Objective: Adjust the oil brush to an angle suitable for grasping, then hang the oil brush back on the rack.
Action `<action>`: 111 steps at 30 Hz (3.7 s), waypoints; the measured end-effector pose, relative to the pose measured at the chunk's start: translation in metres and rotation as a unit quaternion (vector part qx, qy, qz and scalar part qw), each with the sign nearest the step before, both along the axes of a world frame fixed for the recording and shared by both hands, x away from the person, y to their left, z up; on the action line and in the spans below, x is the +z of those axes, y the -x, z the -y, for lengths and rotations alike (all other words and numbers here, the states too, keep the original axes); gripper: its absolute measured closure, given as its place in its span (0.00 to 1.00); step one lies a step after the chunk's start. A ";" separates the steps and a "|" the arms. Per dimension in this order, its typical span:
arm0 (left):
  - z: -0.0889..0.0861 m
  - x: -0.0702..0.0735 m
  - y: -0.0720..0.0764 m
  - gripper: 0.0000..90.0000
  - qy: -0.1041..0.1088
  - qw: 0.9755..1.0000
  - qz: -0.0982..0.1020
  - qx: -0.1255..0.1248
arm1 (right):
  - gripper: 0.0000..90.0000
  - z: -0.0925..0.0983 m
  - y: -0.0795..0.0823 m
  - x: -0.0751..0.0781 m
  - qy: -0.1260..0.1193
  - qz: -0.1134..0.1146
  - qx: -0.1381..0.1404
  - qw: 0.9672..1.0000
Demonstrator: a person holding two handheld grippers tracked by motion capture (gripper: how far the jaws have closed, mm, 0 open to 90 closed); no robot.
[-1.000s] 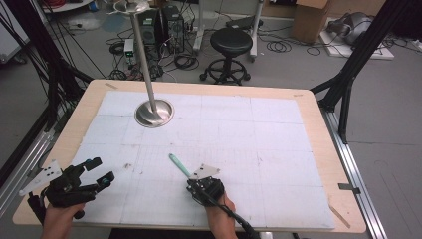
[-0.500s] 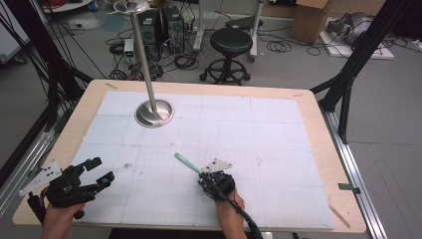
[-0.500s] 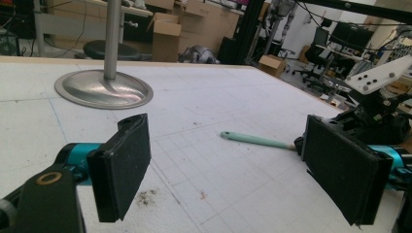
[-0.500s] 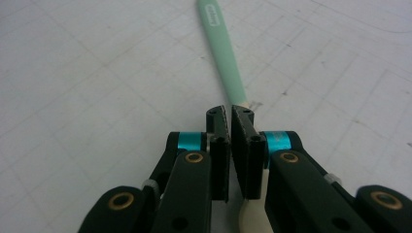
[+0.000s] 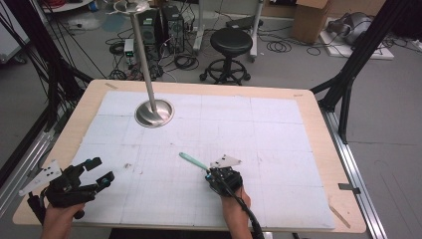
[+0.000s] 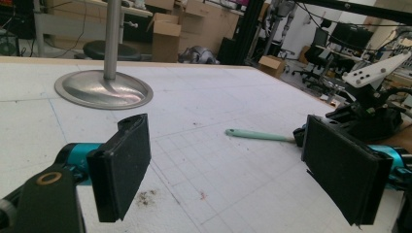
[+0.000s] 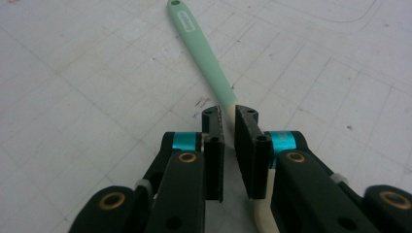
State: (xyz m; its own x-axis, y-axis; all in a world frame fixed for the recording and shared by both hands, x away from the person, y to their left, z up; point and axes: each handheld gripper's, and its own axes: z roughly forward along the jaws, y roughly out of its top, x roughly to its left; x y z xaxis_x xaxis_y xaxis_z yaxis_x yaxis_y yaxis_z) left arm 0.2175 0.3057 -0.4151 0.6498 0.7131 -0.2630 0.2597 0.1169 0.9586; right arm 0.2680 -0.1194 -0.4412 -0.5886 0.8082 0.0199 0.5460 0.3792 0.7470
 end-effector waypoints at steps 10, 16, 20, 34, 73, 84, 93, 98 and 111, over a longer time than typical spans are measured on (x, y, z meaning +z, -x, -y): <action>0.002 0.000 0.000 0.21 -0.001 1.000 0.003 0.000 | 0.54 0.064 0.023 0.026 -0.078 0.061 -0.018 0.995; 0.004 0.000 0.000 0.20 -0.003 1.000 0.007 -0.006 | 0.34 0.090 0.031 0.039 -0.117 0.099 -0.016 0.988; 0.004 0.000 0.000 0.19 0.000 1.000 0.012 -0.008 | 0.27 0.107 0.037 0.044 -0.108 0.123 -0.012 0.986; 0.006 -0.001 -0.002 0.19 -0.002 1.000 0.005 -0.010 | 0.19 0.131 0.044 0.035 -0.113 0.085 -0.016 0.990; 0.013 -0.003 -0.004 0.19 -0.016 1.000 -0.003 -0.022 | 0.59 0.031 -0.023 0.015 0.007 0.010 0.123 0.992; 0.012 -0.003 -0.005 0.20 -0.018 1.000 -0.005 -0.023 | 0.71 0.017 -0.040 0.004 0.046 -0.022 0.154 0.987; 0.014 -0.003 -0.005 0.20 -0.018 0.999 -0.007 -0.025 | 0.82 0.018 -0.042 0.003 0.037 -0.033 0.167 0.985; 0.014 -0.004 -0.005 0.20 -0.019 0.999 -0.009 -0.026 | 0.90 0.019 -0.043 0.002 0.027 -0.042 0.167 0.985; 0.014 -0.003 -0.005 0.20 -0.015 1.000 -0.010 -0.024 | 0.91 0.017 -0.040 0.003 0.022 -0.046 0.142 0.988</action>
State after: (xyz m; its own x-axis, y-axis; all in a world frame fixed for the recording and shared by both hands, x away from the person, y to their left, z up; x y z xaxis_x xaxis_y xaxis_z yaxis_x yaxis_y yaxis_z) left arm 0.2226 0.2918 -0.4185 0.6780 0.6894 -0.2551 0.2840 0.0744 0.9559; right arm 0.3085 -0.1368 -0.4383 -0.7898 0.6111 0.0526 0.4771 0.5581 0.6789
